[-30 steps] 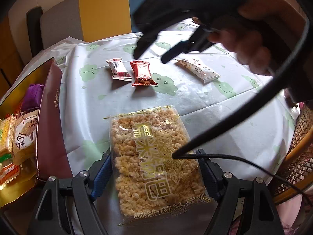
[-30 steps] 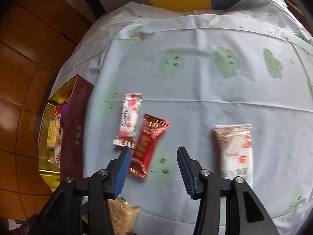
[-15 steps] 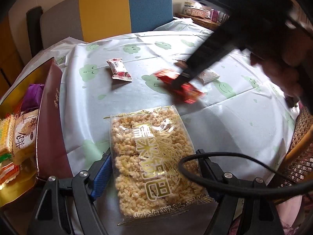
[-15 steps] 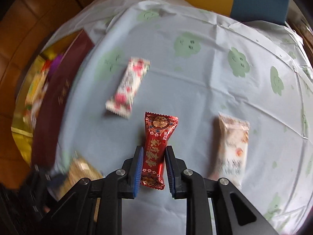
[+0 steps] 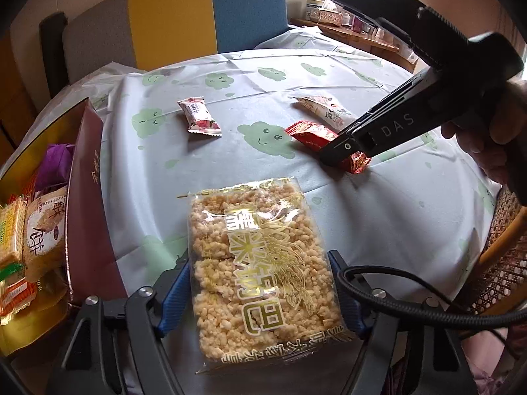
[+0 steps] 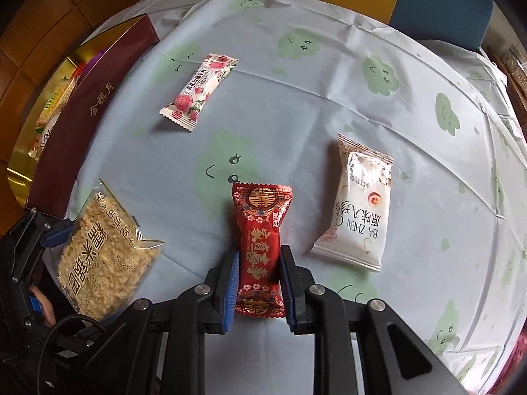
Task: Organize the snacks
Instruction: 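Carry the puffed-rice bag toward the gold tray with the left tool while the right tool holds the red candy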
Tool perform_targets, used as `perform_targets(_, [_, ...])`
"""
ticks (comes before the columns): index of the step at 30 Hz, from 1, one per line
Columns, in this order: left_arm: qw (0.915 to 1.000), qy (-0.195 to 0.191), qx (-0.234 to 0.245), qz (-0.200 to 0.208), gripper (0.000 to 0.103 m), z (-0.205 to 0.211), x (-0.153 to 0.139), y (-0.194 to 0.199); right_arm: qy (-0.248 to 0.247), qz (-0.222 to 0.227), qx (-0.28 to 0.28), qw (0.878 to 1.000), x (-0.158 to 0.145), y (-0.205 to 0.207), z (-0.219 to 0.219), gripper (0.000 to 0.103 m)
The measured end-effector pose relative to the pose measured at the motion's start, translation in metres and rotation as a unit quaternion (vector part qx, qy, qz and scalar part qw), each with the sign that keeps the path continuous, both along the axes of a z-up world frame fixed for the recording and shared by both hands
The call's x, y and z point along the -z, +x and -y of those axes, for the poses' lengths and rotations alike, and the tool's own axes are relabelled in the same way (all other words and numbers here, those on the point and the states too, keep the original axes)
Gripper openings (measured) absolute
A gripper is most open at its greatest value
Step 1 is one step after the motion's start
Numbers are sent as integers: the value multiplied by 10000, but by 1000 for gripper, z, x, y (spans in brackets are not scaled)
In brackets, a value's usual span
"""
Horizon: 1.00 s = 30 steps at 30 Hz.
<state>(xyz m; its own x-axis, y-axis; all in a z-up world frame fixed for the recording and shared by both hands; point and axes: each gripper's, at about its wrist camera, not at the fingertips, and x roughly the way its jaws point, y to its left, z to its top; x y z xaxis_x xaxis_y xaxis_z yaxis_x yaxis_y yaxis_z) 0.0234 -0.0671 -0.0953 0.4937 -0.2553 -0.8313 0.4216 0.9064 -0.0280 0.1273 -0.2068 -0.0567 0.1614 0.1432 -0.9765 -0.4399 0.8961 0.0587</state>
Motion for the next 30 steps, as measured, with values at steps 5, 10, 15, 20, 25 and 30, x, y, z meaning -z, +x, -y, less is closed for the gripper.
perform_targets(5, [9999,-2,6,-116,74,-1,-3,0,-125,116,-59,9998,0,1,4,23])
perform_targets(10, [9999,-73,-59,-69,74,-3,-14,0,-161,135,-93,9997,0,0,2,23])
perform_targets(15, [9996,-124,-232,123,74,-11,-32,2,-178,142,-104,9997,10,-2,-3,23])
perform_targets(20, [9983,-259,-445,270,74,-24,-47,8,-255,213,-185,9993,14,-3,-9,23])
perform_targets(25, [9964,-383,-625,426,74,-40,-61,10,-285,264,-226,9990,15,-6,-9,23])
perform_targets(30, [9940,-451,-884,462,74,-61,-67,14,-323,308,-269,9986,14,-6,-10,23])
